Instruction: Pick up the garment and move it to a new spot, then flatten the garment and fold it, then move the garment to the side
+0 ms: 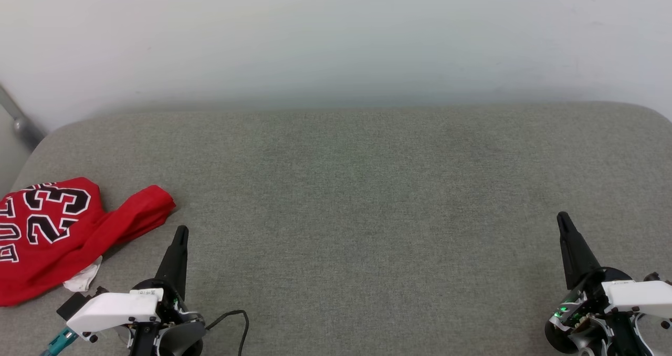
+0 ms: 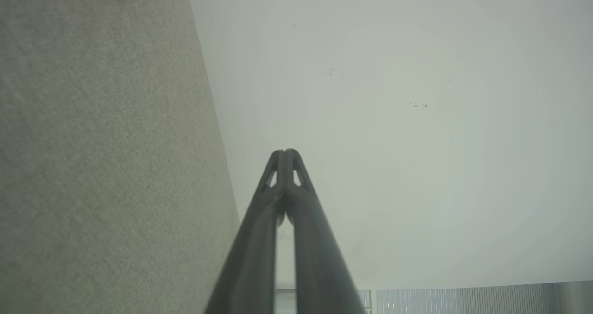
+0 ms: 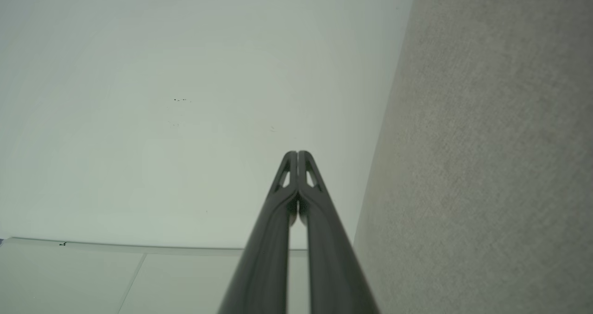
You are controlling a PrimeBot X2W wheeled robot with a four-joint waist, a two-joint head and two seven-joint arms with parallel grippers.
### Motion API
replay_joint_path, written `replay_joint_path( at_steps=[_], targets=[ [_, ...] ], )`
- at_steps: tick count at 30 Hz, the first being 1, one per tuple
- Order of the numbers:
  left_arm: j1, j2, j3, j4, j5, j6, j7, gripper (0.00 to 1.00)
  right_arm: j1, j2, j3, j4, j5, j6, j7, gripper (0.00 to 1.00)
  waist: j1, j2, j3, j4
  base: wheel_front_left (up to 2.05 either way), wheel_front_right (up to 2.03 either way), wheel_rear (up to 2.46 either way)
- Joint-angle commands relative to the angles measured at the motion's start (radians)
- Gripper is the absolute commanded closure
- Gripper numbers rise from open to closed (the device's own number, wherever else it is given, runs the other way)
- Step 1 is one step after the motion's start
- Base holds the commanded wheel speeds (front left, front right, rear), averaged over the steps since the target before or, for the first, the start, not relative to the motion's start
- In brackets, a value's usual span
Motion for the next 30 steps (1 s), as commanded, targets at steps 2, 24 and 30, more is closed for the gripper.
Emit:
replay_joint_path(
  at_steps=[2,24,30],
  targets=[
    [-0.008,-0.001,0.001,0.0,0.0,-0.002,0.001,1.0,-0.012,0.003,0.0,0.001,0.003,0.0,0.0,1.0,0.0,0.0,0.0,0.0,0.0,0.0,0.0],
    [-0.004,0.0,-0.077,-0.029,0.055,0.0,-0.068,0.0,0.014,-0.004,0.046,-0.036,-0.101,0.0,-0.068,0.0,0.0001,0.0,0.001,0.003,0.0,0.0,0.0],
    [-0.004,0.0,-0.101,-0.055,0.144,0.0,-0.095,0.0,0.016,-0.009,0.063,-0.057,-0.251,0.0,-0.095,0.0,0.0001,0.0,0.0,0.005,0.0,0.0,0.0]
  ],
)
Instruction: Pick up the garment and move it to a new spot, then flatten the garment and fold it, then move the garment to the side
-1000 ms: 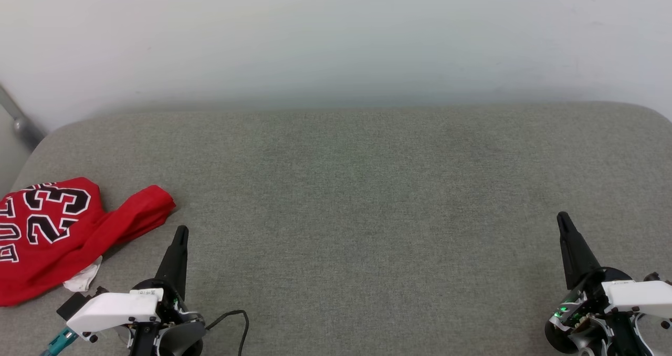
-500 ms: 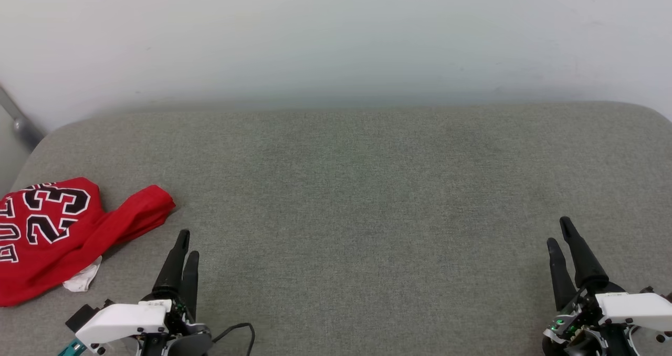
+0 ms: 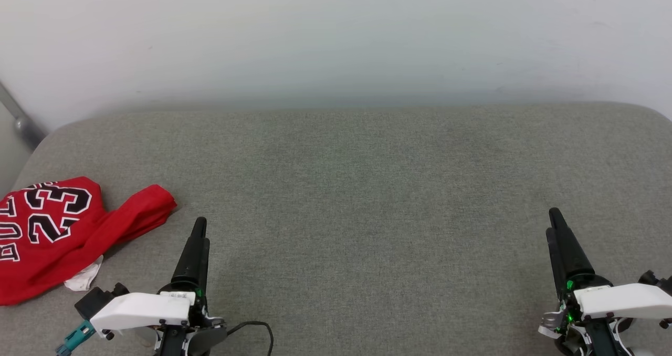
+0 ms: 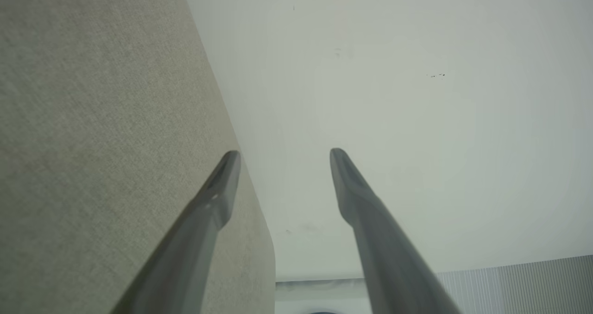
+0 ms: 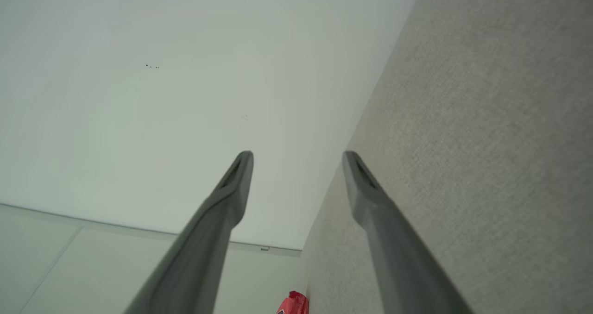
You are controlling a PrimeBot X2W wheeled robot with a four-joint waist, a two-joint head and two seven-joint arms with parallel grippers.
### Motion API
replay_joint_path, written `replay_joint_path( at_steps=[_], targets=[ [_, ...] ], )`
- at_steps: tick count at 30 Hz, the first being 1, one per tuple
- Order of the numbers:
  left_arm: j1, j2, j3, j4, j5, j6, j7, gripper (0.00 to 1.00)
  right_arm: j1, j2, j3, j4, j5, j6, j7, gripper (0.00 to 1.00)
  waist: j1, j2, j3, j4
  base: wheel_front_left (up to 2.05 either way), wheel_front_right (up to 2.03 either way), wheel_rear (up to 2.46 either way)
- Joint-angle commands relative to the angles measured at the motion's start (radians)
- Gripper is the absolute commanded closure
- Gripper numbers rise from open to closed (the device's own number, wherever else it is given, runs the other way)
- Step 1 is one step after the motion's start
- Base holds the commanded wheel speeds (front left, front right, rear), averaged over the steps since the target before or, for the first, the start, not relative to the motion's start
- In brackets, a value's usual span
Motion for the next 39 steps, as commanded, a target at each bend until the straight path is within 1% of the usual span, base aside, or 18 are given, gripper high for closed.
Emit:
replay_joint_path(
  at_steps=[1,3,4,6,12,17,28,39],
  targets=[
    [-0.027,0.004,-0.011,-0.026,0.047,0.0,-0.014,0.0,-0.014,-0.009,0.006,-0.027,-0.068,0.0,-0.013,0.0,0.0,0.0,0.0,0.001,0.0,0.0,0.0],
    [-0.028,0.004,-0.016,-0.031,0.088,0.0,-0.022,0.0,-0.014,-0.011,0.01,-0.032,-0.13,0.0,-0.022,0.0,0.0,0.0,0.0,0.002,0.0,0.0,0.0],
    [-0.028,0.004,-0.016,-0.031,0.088,0.0,-0.022,0.0,-0.014,-0.011,0.01,-0.032,-0.13,0.0,-0.022,0.0,0.0,0.0,0.0,0.002,0.0,0.0,0.0],
    [-0.027,0.004,-0.021,-0.035,0.128,0.0,-0.031,0.0,-0.014,-0.01,0.013,-0.036,-0.188,0.0,-0.03,0.0,0.0,0.0,0.0,0.003,0.0,0.0,0.0],
    [-0.029,0.004,-0.036,-0.047,0.259,0.0,-0.055,0.0,-0.012,-0.008,0.016,-0.038,-0.363,0.0,-0.053,0.0,0.0,0.0,-0.001,0.006,0.0,0.0,0.0],
    [-0.033,0.004,-0.047,-0.051,0.368,0.0,-0.073,0.0,-0.01,-0.004,0.021,-0.038,-0.487,0.0,-0.049,0.0,0.0,0.0,-0.002,0.009,0.0,0.0,0.0],
    [-0.041,0.005,-0.068,-0.051,0.573,0.0,-0.111,0.0,-0.004,0.001,0.026,-0.056,-0.688,0.0,-0.041,0.0,0.0,0.0,-0.001,0.016,0.0,0.0,0.0],
    [-0.049,0.022,-0.085,-0.036,0.764,0.0,-0.145,0.0,0.007,0.002,0.03,-0.072,-0.843,0.0,-0.039,0.0,0.0,0.0,-0.003,0.027,0.0,0.0,0.0]
  ],
)
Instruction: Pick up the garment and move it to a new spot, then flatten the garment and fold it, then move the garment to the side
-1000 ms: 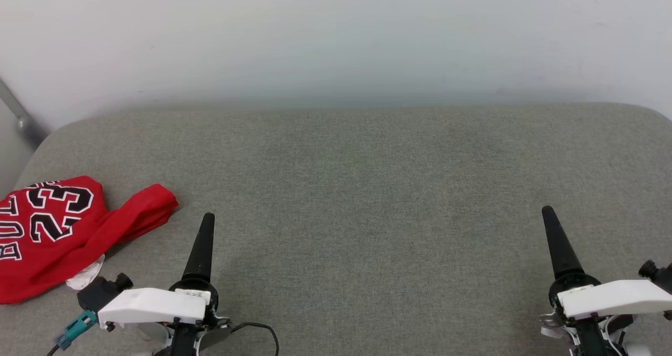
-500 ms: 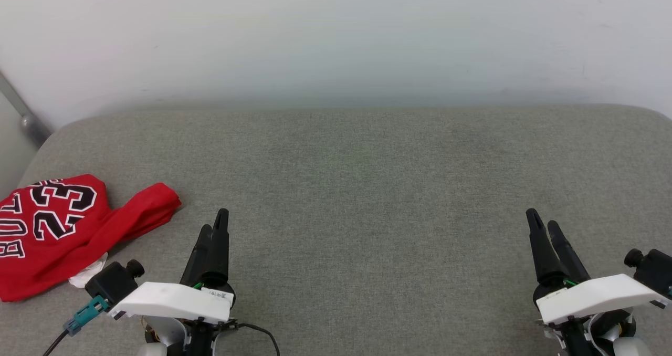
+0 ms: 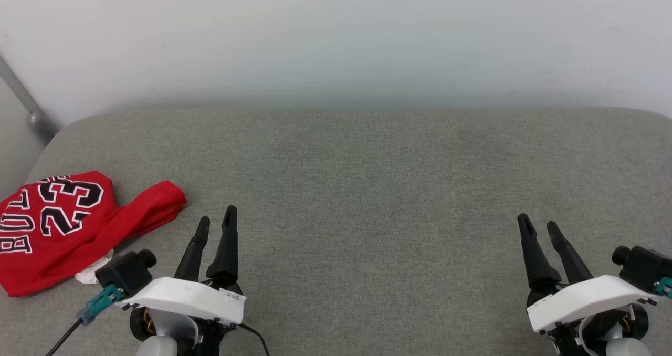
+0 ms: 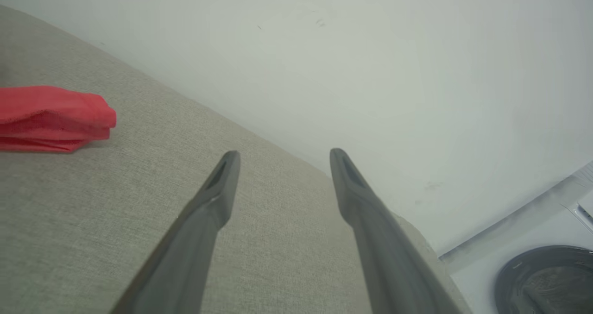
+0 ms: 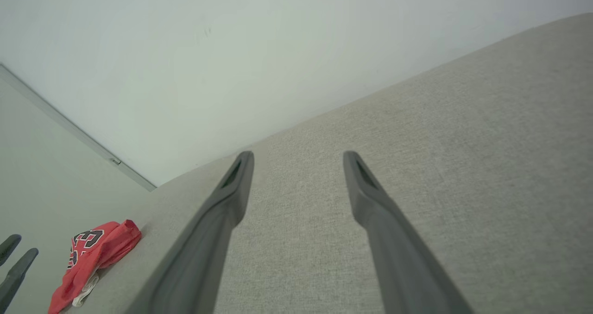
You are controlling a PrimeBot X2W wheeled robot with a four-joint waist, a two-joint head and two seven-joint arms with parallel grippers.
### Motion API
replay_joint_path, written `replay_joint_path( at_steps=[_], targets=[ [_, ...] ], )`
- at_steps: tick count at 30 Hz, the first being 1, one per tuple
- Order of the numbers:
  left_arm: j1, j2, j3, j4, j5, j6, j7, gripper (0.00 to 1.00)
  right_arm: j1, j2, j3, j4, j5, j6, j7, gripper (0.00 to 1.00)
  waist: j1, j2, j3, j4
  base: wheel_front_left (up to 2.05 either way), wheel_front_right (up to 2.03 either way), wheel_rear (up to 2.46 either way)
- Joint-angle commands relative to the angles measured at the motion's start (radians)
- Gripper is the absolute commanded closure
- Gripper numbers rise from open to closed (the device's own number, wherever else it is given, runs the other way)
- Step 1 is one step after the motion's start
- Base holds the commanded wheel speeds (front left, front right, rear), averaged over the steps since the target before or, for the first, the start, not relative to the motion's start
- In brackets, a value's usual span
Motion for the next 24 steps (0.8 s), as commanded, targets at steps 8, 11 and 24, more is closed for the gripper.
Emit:
replay_joint_path(
  at_steps=[8,11,24],
  targets=[
    [-0.026,0.016,-0.017,0.004,0.147,0.0,-0.03,0.0,0.011,0.001,0.004,-0.034,-0.108,0.0,0.008,0.0,-0.0001,0.0,-0.004,0.005,0.0,0.0,0.0],
    [-0.026,0.017,-0.019,0.008,0.191,0.0,-0.038,0.0,0.014,0.001,0.007,-0.042,-0.142,0.0,0.01,0.0,-0.0001,0.0,-0.004,0.006,0.0,0.0,0.0],
    [-0.032,0.015,-0.027,0.032,0.345,0.005,-0.071,0.0,0.033,0.001,-0.014,-0.071,-0.26,0.0,0.009,0.0,-0.0001,0.0,-0.002,0.004,0.0,0.0,0.0]
  ],
)
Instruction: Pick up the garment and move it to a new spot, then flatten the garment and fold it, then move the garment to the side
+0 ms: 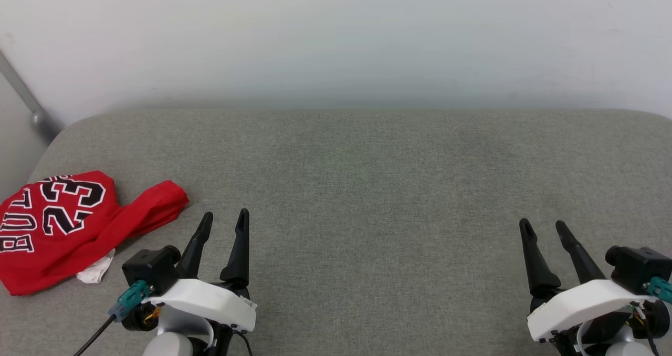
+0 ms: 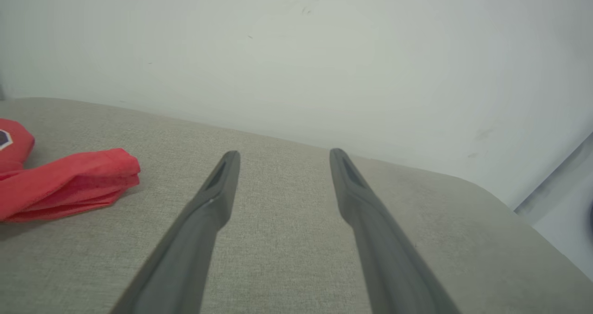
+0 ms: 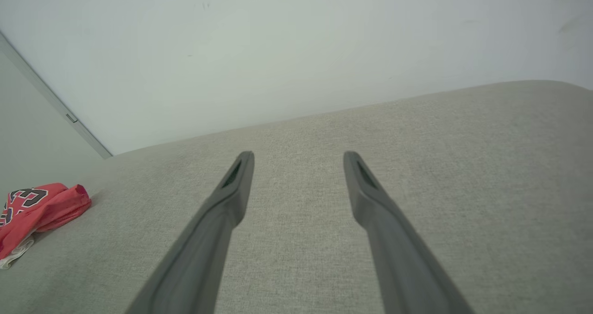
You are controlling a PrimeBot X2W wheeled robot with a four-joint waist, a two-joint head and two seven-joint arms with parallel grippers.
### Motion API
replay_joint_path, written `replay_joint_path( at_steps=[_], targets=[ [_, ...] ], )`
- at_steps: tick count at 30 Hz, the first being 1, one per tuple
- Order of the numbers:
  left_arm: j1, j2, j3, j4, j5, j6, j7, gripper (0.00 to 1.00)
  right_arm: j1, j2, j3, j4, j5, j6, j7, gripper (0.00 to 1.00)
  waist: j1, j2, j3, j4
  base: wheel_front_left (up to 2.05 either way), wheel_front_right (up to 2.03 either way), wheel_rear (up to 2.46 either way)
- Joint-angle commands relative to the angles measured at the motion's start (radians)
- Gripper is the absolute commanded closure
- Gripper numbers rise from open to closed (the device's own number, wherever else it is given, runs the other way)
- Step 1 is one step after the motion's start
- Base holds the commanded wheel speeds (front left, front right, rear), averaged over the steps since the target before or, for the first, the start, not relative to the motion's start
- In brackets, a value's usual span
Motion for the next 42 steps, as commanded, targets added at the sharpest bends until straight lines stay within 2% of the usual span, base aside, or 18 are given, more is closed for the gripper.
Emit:
replay_joint_path(
  at_steps=[1,17,42],
  targets=[
    [-0.019,0.002,-0.002,0.001,0.029,0.005,-0.01,0.0,0.006,0.001,-0.004,-0.014,-0.026,0.0,-0.006,0.0,0.0,0.0,0.0,-0.001,0.0,0.0,0.0],
    [-0.034,-0.005,-0.005,0.047,0.161,0.01,-0.046,0.0,0.021,0.001,-0.024,-0.032,-0.126,0.0,-0.031,0.0,0.0,0.0,-0.001,-0.003,0.0,0.0,0.0],
    [-0.047,-0.019,-0.01,0.073,0.304,0.011,-0.09,0.0,0.007,0.002,-0.038,-0.009,-0.249,0.0,-0.077,0.0,-0.0001,0.0,0.001,0.008,0.0,0.0,0.0]
  ],
)
